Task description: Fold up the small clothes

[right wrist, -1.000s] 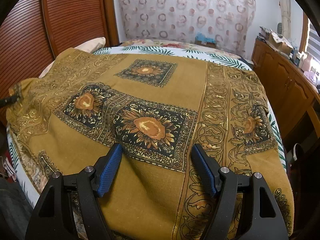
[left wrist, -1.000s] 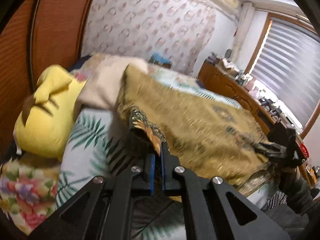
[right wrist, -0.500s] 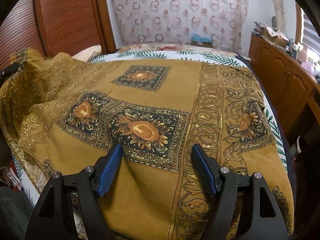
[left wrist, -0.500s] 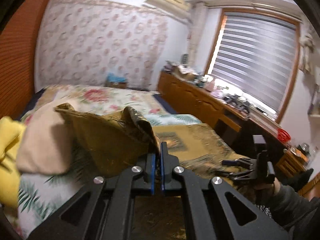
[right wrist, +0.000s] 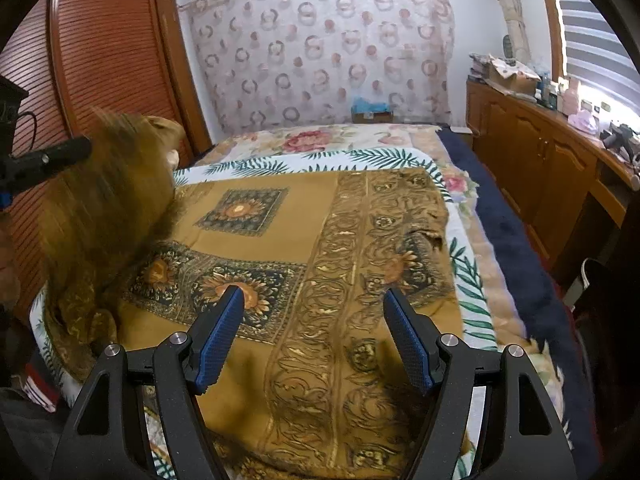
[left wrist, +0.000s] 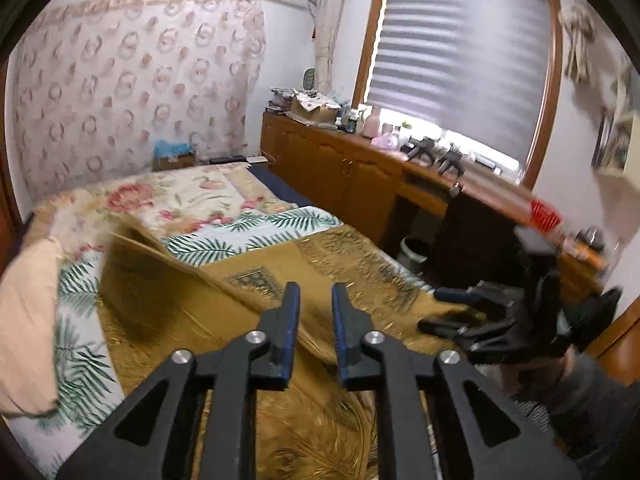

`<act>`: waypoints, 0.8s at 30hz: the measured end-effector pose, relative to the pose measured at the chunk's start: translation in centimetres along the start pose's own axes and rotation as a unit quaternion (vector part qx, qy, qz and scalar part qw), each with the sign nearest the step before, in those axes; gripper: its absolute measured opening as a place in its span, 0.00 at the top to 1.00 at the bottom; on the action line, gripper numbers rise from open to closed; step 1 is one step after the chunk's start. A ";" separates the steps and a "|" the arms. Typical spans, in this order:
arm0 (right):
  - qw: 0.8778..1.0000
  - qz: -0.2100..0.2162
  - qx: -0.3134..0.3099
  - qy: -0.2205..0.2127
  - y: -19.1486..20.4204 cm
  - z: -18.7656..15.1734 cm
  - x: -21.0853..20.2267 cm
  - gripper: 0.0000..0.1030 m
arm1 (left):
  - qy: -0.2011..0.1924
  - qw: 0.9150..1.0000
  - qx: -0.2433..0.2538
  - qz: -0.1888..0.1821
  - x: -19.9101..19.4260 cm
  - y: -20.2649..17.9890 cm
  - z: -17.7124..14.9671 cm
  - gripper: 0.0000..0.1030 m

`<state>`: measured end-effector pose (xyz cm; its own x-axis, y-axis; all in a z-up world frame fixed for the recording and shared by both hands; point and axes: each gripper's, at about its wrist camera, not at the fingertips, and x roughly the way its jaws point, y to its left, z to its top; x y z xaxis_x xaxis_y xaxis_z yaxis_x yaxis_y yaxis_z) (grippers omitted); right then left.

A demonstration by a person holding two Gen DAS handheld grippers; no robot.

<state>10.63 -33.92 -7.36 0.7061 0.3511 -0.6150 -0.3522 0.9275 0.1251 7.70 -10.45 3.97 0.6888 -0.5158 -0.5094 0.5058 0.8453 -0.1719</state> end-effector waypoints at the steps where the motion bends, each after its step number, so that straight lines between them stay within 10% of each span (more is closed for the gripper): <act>1: 1.000 -0.001 -0.002 0.000 0.1 0.0 -0.1 0.28 | 0.005 1.000 0.003 0.003 0.0 0.1 -0.2 0.84; 24: 0.990 0.081 -0.077 0.091 7.9 3.7 9.1 0.31 | 0.069 0.990 -0.063 0.103 -0.8 6.9 -7.6 0.81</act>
<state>16.51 -22.91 -9.10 0.5146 0.4515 -0.7289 -0.5511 0.8255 0.1223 6.69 -3.14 -3.19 0.6893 -0.3139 -0.6529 0.2871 0.9458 -0.1517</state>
